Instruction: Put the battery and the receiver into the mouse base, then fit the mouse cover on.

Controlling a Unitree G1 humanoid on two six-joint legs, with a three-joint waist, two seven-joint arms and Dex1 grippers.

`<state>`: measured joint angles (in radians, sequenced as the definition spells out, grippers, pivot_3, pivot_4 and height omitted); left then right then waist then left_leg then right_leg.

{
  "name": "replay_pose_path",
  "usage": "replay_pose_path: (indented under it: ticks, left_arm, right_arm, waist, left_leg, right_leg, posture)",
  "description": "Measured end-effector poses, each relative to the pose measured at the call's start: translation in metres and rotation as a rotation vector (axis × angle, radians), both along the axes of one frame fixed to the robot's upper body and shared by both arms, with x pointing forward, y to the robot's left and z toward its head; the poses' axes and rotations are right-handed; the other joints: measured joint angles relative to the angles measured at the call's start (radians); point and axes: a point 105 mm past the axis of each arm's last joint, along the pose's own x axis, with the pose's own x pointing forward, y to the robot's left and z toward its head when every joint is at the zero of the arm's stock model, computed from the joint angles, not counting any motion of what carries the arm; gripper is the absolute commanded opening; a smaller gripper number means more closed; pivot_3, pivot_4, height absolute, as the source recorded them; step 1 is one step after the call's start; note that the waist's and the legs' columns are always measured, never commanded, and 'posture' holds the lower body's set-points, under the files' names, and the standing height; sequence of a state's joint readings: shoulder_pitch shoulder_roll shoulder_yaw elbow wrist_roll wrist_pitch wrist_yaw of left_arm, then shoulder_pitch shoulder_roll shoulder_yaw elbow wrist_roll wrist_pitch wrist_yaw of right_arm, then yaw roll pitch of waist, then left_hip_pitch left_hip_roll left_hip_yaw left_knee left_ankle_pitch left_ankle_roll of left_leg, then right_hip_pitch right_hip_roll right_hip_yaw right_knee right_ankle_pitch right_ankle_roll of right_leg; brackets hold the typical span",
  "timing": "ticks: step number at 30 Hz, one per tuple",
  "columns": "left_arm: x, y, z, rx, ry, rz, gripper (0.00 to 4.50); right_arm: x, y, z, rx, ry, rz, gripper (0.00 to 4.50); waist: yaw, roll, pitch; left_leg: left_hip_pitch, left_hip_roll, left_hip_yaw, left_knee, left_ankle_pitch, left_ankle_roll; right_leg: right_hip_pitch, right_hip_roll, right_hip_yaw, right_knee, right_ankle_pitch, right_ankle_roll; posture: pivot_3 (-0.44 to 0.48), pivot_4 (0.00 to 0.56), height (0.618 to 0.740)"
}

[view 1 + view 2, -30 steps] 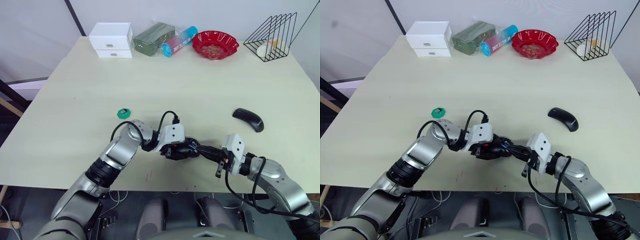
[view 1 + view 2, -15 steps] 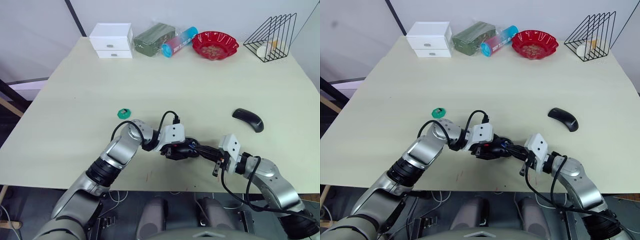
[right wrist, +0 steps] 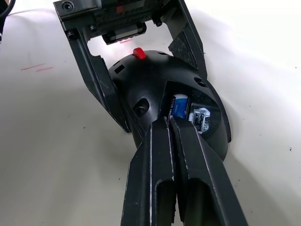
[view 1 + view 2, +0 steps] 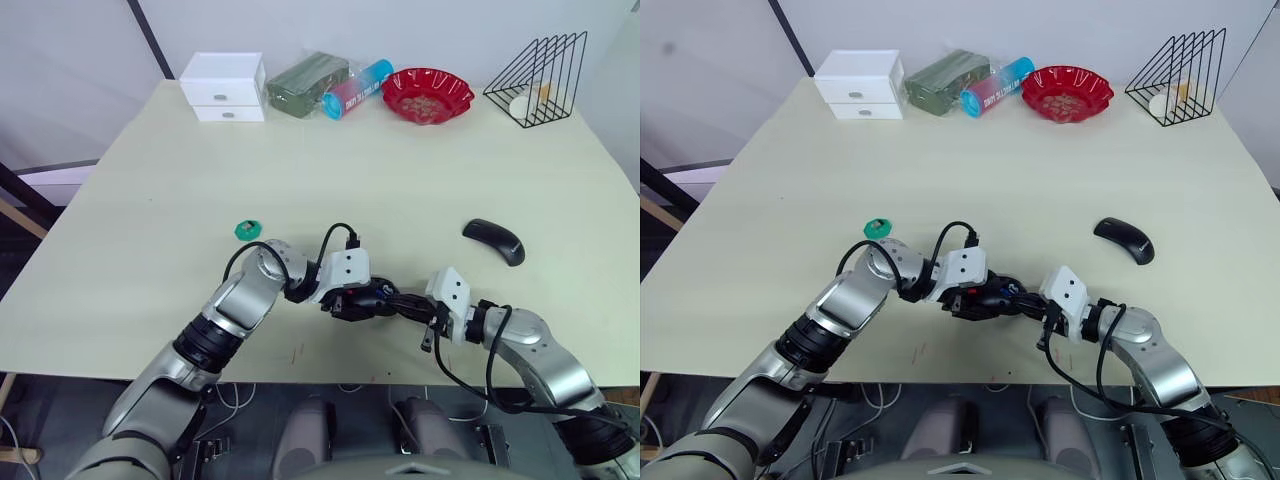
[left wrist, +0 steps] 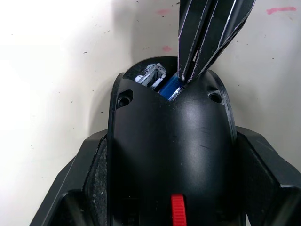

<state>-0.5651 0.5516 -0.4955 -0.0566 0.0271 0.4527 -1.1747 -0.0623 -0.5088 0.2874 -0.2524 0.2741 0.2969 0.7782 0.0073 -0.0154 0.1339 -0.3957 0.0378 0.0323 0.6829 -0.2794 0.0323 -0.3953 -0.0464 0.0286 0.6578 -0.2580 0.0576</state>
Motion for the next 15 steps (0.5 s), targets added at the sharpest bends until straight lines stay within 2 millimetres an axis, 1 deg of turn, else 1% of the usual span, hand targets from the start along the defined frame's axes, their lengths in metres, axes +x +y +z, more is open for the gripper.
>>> replay_pose_path:
  ticks: [3, 9, 10, 11, 12, 13, 15]
  left_arm:
    - [0.0, 0.0, 0.0, 0.001, 0.002, -0.002, 2.92]
    - [-0.001, -0.003, 0.0, -0.002, 0.002, -0.009, 2.92]
    - [-0.001, -0.003, 0.0, -0.002, 0.002, -0.009, 2.92]
    - [-0.001, -0.003, 0.0, -0.002, 0.002, -0.01, 2.92]
    - [0.0, -0.002, 0.001, 0.002, 0.0, -0.01, 2.92]
    - [0.0, -0.001, 0.001, 0.004, 0.0, -0.012, 2.92]
    - [0.0, -0.002, 0.001, 0.007, 0.001, -0.016, 2.92]
  right_arm:
    - [0.0, -0.001, 0.0, -0.005, 0.003, -0.001, 0.08]
    - [-0.001, -0.016, 0.006, -0.002, -0.003, -0.02, 0.08]
    - [0.0, -0.028, 0.003, -0.015, 0.008, -0.058, 0.08]
    - [0.0, -0.032, 0.001, -0.018, 0.015, -0.069, 0.08]
    - [-0.001, -0.049, 0.002, -0.013, 0.017, -0.116, 0.08]
    - [-0.001, -0.052, 0.006, 0.005, 0.001, -0.118, 0.08]
    - [-0.009, -0.06, 0.02, 0.062, -0.06, -0.092, 0.08]
  waist:
    - [0.0, 0.0, -0.002]
    - [0.005, 0.0, -0.002]
    - [0.005, 0.0, -0.001]
    - [0.005, 0.0, -0.001]
    - [0.005, 0.0, 0.0]
    - [0.004, 0.001, 0.0]
    - [0.004, 0.002, 0.001]
  left_leg:
    - [0.0, 0.0, 0.0, 0.0, 0.0, 0.0]
    - [-0.001, 0.0, 0.0, 0.0, 0.0, 0.0]
    - [-0.001, 0.0, 0.0, 0.0, 0.0, 0.0]
    - [-0.002, 0.0, 0.0, 0.0, 0.0, 0.0]
    - [-0.002, 0.0, 0.0, 0.0, 0.0, 0.0]
    - [-0.002, 0.0, 0.0, 0.0, 0.0, 0.0]
    - [-0.002, 0.0, 0.0, 0.0, 0.0, 0.0]
  right_leg:
    - [0.0, 0.0, 0.0, 0.0, 0.0, 0.0]
    - [0.0, 0.0, 0.0, -0.001, 0.0, 0.0]
    - [0.0, 0.0, 0.0, -0.001, 0.0, 0.0]
    - [-0.001, 0.0, 0.0, -0.001, 0.0, 0.0]
    - [-0.001, 0.0, 0.0, -0.001, 0.0, 0.0]
    - [-0.001, 0.0, 0.0, -0.001, 0.0, 0.0]
    - [-0.001, 0.0, 0.0, -0.001, 0.0, 0.0]
  posture:
    - [0.0, 0.15, 0.74]
    - [0.0, 0.15, 0.74]
    - [0.0, 0.15, 0.74]
    - [0.0, 0.15, 0.74]
    - [0.0, 0.15, 0.74]
    - [0.0, 0.15, 0.74]
    - [0.0, 0.15, 0.74]
